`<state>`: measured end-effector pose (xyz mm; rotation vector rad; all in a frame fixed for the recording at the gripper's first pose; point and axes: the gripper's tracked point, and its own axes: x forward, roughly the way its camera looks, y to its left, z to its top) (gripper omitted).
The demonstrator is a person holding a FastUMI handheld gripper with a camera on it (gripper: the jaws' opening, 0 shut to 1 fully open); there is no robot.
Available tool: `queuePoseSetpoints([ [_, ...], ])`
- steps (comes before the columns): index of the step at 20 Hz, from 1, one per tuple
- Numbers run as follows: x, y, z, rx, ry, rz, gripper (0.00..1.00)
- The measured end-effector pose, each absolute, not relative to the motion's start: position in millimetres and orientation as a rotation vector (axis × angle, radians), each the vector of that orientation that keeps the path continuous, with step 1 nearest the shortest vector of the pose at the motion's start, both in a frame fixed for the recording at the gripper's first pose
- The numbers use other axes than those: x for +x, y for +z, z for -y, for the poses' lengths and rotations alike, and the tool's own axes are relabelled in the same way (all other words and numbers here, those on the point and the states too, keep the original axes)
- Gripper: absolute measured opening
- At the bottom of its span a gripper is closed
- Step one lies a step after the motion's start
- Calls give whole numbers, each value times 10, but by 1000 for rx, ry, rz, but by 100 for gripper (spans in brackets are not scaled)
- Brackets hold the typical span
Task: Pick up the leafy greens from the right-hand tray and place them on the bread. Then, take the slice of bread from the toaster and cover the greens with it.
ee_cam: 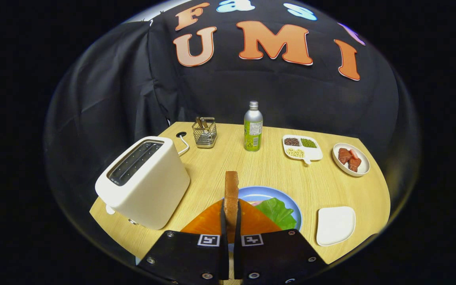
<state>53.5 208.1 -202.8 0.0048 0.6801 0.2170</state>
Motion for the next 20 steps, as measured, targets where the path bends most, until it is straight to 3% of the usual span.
queuePoseSetpoints([
  [10,466,-2326,-1737,-33,188,-745,12],
  [13,453,-2387,-1613,-62,179,-765,24],
  [20,496,-2481,-1342,-84,140,-791,36],
])
